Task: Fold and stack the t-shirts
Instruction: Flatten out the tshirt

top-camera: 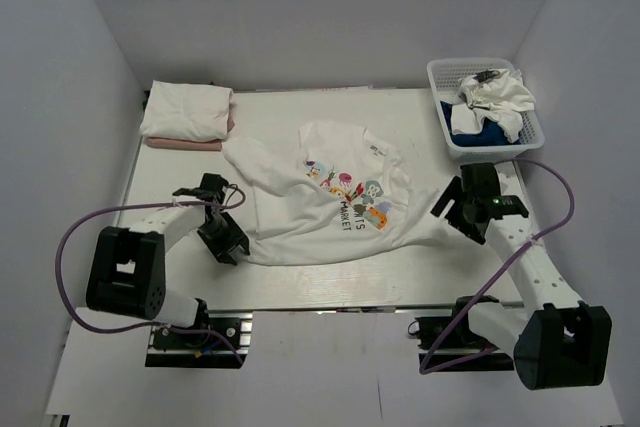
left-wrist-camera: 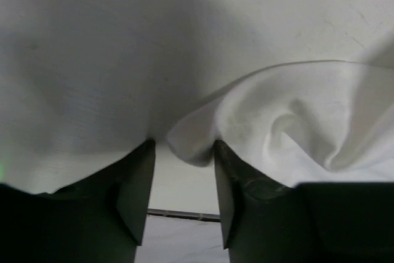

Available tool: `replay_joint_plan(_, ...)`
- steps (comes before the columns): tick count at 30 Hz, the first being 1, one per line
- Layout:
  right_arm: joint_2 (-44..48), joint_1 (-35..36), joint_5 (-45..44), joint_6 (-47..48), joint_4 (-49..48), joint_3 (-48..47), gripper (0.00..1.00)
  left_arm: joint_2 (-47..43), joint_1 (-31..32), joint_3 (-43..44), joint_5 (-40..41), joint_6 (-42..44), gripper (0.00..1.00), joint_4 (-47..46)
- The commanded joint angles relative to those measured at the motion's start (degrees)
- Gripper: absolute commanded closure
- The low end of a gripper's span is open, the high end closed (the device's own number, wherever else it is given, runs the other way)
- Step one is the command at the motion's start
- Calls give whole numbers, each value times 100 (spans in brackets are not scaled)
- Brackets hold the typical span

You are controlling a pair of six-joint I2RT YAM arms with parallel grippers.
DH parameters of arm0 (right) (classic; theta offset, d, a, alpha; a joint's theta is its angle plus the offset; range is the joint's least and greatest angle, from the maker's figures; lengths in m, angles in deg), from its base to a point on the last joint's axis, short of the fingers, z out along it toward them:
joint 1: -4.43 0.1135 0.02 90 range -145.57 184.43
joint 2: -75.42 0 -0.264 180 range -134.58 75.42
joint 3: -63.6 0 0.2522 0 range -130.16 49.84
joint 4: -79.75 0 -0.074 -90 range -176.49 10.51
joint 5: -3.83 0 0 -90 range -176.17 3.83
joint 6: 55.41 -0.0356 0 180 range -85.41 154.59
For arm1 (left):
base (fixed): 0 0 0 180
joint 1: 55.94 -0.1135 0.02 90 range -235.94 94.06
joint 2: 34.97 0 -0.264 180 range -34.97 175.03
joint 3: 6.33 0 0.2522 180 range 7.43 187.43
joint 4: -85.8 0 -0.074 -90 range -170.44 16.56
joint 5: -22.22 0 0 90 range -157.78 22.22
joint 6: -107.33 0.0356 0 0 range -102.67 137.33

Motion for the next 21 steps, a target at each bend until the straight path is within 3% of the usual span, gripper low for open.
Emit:
replay_joint_plan(1,120,-85,45,-233,224,291,10,354,149,223,-50,-90,49,-363)
replay_joint_plan(3,112,-94,273,-251,6,555,10,513,262,294,-50,-90,89,-364)
replay_joint_plan(4,77,-112,387,-251,-109,773,10,583,263,355,-50,-90,100,-364)
replay_joint_plan(12,-713,-139,1099,-22,-1156,951,10,-259,456,488,266,-37,100,22)
replay_joint_plan(14,-829,-129,1355,-31,-1358,1047,15,-347,456,488,318,-37,100,76)
replay_joint_plan(15,-855,-138,1460,-40,-1489,1100,20,-348,456,488,319,-37,100,128)
replay_joint_plan(16,-846,-129,1400,-57,-1777,1231,42,-400,509,488,319,-37,100,128)
replay_joint_plan(19,-767,-121,1330,12,-1851,1224,72,-400,509,488,266,-37,100,242)
replay_joint_plan(20,-732,-138,1216,48,-1833,1215,95,-453,509,488,266,-37,100,304)
replay_joint_plan(21,-558,-129,1137,100,-1729,1162,100,-453,561,549,266,-37,100,304)
